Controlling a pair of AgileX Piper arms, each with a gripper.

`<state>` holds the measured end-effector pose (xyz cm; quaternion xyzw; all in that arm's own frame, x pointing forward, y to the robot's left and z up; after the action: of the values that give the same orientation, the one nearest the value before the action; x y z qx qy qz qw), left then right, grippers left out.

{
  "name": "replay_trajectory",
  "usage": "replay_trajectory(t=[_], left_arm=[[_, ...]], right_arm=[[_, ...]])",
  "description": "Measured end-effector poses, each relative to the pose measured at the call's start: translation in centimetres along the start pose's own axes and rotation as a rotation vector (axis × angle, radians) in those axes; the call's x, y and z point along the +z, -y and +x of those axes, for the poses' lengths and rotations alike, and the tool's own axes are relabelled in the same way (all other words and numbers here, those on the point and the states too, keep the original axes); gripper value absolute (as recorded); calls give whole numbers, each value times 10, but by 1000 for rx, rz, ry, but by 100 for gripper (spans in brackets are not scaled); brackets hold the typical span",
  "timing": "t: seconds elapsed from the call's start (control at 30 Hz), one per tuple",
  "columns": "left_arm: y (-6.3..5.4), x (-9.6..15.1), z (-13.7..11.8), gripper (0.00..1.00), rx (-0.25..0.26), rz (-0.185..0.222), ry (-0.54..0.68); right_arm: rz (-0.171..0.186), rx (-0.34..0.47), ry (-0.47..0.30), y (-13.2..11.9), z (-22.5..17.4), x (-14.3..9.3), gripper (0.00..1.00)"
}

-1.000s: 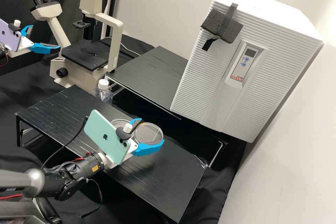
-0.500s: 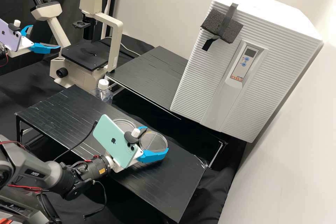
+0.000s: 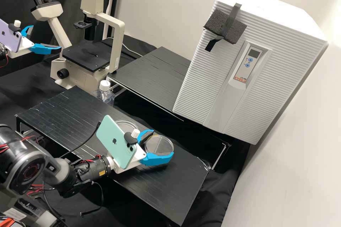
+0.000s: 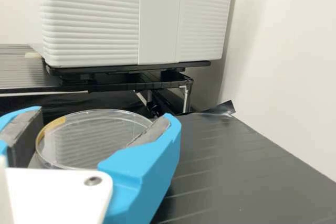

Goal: Open the petri dish lid.

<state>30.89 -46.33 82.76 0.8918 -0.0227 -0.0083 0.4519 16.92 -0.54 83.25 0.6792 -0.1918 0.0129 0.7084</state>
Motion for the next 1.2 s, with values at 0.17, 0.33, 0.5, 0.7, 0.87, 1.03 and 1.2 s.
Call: replay_trajectory(t=[0.17, 0.33, 0.5, 0.7, 0.87, 1.03, 1.2], left_arm=[[0, 0, 0, 100, 0, 0, 0], [0, 0, 0, 100, 0, 0, 0], [0, 0, 0, 100, 0, 0, 0], [0, 0, 0, 100, 0, 0, 0], [0, 0, 0, 100, 0, 0, 0], [0, 0, 0, 100, 0, 0, 0], [0, 0, 0, 100, 0, 0, 0]], right_arm=[[-1, 4, 8, 1, 0, 0, 0], [4, -1, 11, 3, 0, 0, 100], [-8, -3, 5, 4, -1, -2, 100], [-5, -3, 12, 4, -1, -2, 100], [-6, -10, 8, 6, -2, -3, 100], [12, 7, 15, 5, -4, -5, 100], [80, 63, 47, -3, -8, -4, 100]])
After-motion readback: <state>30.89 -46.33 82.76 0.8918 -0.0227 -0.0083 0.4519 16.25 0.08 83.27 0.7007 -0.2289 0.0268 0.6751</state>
